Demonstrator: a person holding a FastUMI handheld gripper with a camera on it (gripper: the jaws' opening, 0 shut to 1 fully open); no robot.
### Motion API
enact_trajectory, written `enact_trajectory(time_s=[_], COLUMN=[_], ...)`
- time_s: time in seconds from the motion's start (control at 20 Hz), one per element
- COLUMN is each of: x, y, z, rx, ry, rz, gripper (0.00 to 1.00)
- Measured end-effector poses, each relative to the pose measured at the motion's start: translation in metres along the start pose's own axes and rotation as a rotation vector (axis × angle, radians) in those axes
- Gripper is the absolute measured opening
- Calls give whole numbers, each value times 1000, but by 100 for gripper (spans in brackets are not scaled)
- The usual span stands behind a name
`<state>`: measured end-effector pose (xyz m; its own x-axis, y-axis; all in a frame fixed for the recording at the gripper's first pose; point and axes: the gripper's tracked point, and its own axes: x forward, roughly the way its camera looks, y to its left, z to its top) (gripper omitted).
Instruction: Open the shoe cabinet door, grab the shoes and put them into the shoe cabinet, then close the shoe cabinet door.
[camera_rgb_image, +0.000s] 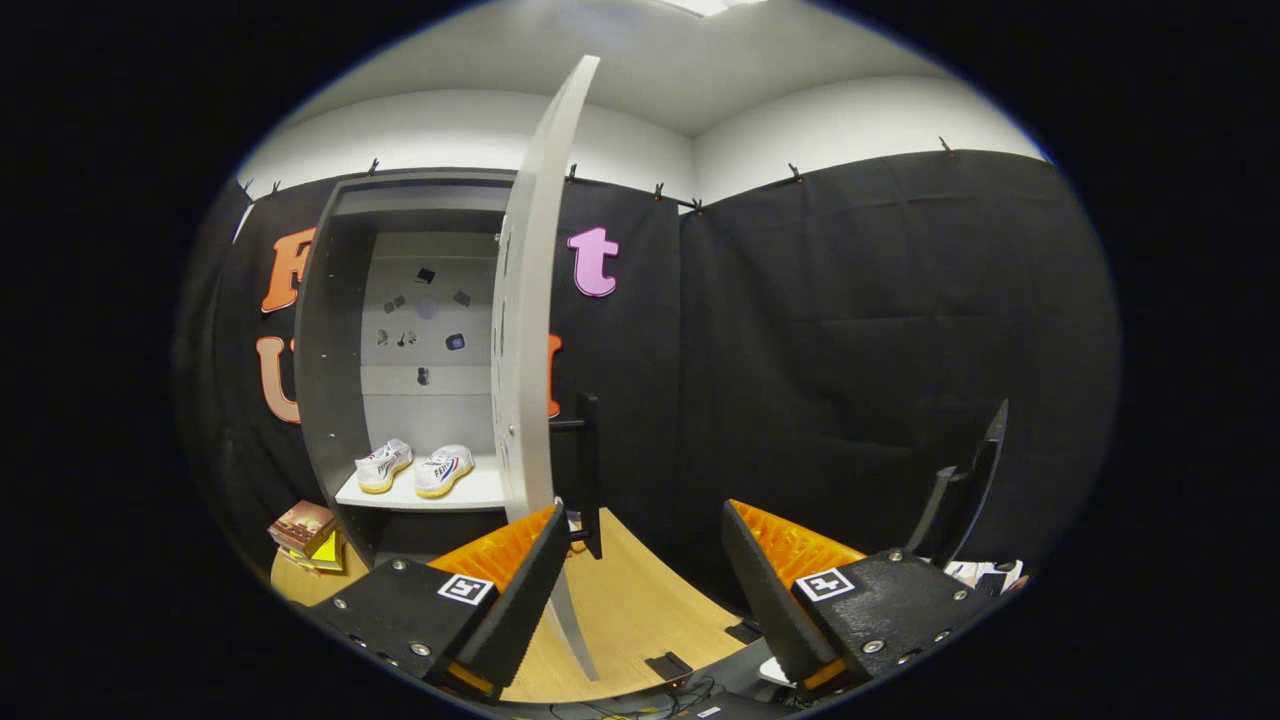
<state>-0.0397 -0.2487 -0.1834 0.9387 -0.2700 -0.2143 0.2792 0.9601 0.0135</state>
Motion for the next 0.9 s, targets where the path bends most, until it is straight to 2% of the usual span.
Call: enact_trajectory(time_s=[0.3,0.65,0.9], x=[18,3,-9], y=[9,38,73], z=[-10,-2,-1], rx=[14,-38,-29], ry=[24,29,37], rz=[96,178,239], gripper=[93,90,90])
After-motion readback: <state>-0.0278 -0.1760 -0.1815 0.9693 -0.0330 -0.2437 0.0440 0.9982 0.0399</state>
